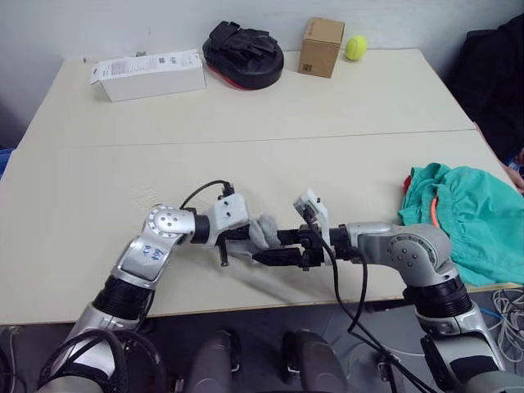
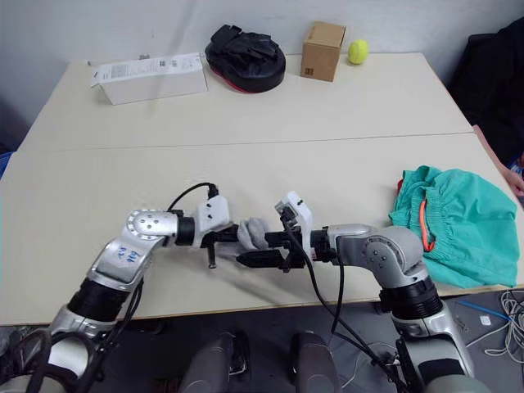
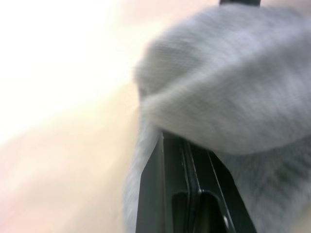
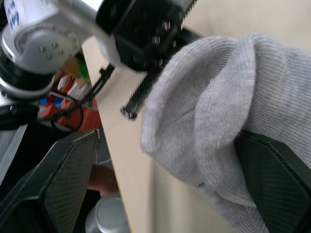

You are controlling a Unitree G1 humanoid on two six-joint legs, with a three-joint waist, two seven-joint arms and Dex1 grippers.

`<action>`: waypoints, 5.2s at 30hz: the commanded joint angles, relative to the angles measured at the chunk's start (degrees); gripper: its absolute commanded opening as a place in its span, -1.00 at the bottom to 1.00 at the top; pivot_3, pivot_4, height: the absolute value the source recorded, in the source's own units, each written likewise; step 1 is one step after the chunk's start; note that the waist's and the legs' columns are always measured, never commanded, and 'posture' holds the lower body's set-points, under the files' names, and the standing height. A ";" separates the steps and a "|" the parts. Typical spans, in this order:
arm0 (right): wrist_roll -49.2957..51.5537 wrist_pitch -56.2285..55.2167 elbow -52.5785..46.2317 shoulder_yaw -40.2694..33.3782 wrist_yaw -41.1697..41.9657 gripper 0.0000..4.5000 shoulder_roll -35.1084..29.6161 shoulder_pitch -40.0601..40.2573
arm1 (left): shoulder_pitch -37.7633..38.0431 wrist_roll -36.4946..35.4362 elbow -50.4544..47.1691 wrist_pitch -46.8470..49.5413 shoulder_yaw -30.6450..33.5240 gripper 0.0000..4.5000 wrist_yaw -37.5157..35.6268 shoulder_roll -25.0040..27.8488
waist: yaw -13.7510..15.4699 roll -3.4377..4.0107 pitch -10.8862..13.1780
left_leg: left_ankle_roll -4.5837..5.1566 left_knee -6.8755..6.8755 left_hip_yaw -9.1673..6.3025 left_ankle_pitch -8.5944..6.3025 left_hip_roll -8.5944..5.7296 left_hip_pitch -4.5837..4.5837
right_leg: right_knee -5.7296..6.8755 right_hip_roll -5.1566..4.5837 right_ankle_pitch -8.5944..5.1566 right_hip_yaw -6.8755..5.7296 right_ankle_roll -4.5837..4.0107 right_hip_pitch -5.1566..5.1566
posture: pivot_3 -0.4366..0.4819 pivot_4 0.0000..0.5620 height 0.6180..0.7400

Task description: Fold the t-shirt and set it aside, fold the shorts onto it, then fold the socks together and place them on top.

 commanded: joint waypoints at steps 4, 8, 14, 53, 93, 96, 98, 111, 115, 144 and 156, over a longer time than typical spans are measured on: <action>-3.64 -3.45 -0.77 2.79 7.16 0.99 -1.39 -1.42 | 4.81 -3.18 -8.34 3.45 5.20 -1.00 0.07 4.66 | -0.04 -0.01 0.00 | -0.36 -0.22 0.07 0.21 -0.04 -0.03 | -0.01 0.00 0.00 0.00 0.00 -0.15 | -0.05 -0.47 1.00; -4.98 -4.96 -0.87 4.30 11.66 0.99 -1.80 -1.96 | 7.14 -3.90 -10.17 4.61 6.67 -1.00 1.09 5.97 | 0.05 -0.02 0.01 | -0.37 -0.26 0.13 0.22 -0.04 -0.07 | 0.00 0.02 0.00 0.01 0.00 -0.21 | -0.05 -0.47 1.00; -7.46 -9.42 -0.64 4.85 15.96 0.99 -0.75 -3.16 | 7.50 -3.93 -10.61 4.93 6.24 -1.00 2.43 5.53 | 0.07 -0.03 0.02 | -0.25 -0.23 0.13 0.22 -0.05 -0.07 | 0.02 0.01 0.00 0.04 0.00 -0.21 | -0.05 -0.47 1.00; -15.66 -13.67 -1.91 3.76 18.55 0.99 -1.95 -0.76 | 3.41 -8.98 -13.56 7.77 -1.27 -1.00 -0.96 12.33 | 0.27 -0.13 0.08 | -0.66 -0.16 0.14 0.53 -0.06 -0.03 | 0.39 0.02 -0.06 0.11 -0.17 -0.34 | -0.05 -0.47 1.00; -18.27 2.41 20.83 3.85 13.61 -0.62 7.44 -11.33 | 9.70 -3.97 -11.17 2.84 -0.68 -1.00 1.14 10.92 | -0.13 -0.13 0.06 | -0.64 -0.20 0.14 0.58 -0.04 0.08 | 0.60 0.01 -0.08 0.08 -0.19 -0.32 | -0.05 -0.47 1.00; -17.86 1.52 19.95 2.49 13.37 -0.62 7.02 -10.48 | 9.92 -3.91 -11.05 2.65 -0.73 -1.00 1.24 10.79 | -0.07 -0.13 0.06 | -0.64 -0.20 0.13 0.58 -0.04 0.08 | 0.59 0.00 -0.08 0.08 -0.19 -0.32 | -0.05 -0.47 1.00; -16.86 2.88 19.87 1.22 12.99 -0.54 7.18 -10.14 | 9.88 -3.86 -10.84 2.52 -0.77 -1.00 1.29 10.68 | -0.07 -0.13 0.06 | -0.64 -0.21 0.13 0.58 -0.04 0.08 | 0.59 0.00 -0.08 0.09 -0.19 -0.32 | -0.05 -0.47 1.00; -16.27 -14.21 11.54 -7.98 16.50 0.10 1.76 -9.12 | 9.74 -3.86 -10.27 2.09 -0.58 -1.00 1.25 10.61 | 0.00 -0.14 0.06 | -0.63 -0.21 0.14 0.58 -0.07 0.05 | 0.52 0.00 -0.07 0.08 -0.19 -0.32 | -0.05 -0.47 1.00; -18.98 -22.79 7.60 -4.23 21.92 -0.17 0.92 -7.99 | 9.80 -3.82 -10.23 2.11 -0.43 -1.00 1.30 10.44 | -0.03 -0.13 0.06 | -0.67 -0.28 0.13 0.60 -0.02 0.08 | 0.54 0.04 -0.08 0.05 -0.19 -0.33 | -0.05 -0.47 1.00; -41.28 -37.84 9.27 12.76 22.67 -0.97 -0.48 -1.95 | 7.75 -3.75 -7.51 1.36 -0.40 -1.00 1.15 8.88 | 0.04 -0.14 0.05 | -0.70 -0.16 0.10 0.68 -0.04 0.12 | 0.62 0.03 -0.07 0.07 -0.21 -0.27 | -0.05 -0.47 1.00; -32.20 -31.68 12.47 1.63 28.24 -0.97 -7.26 -5.16 | 7.23 -3.81 -7.94 1.93 -0.23 -1.00 1.14 8.89 | -0.09 -0.14 0.05 | -0.66 -0.15 0.08 0.68 -0.06 0.12 | 0.61 0.00 -0.07 0.03 -0.22 -0.26 | -0.05 -0.47 1.00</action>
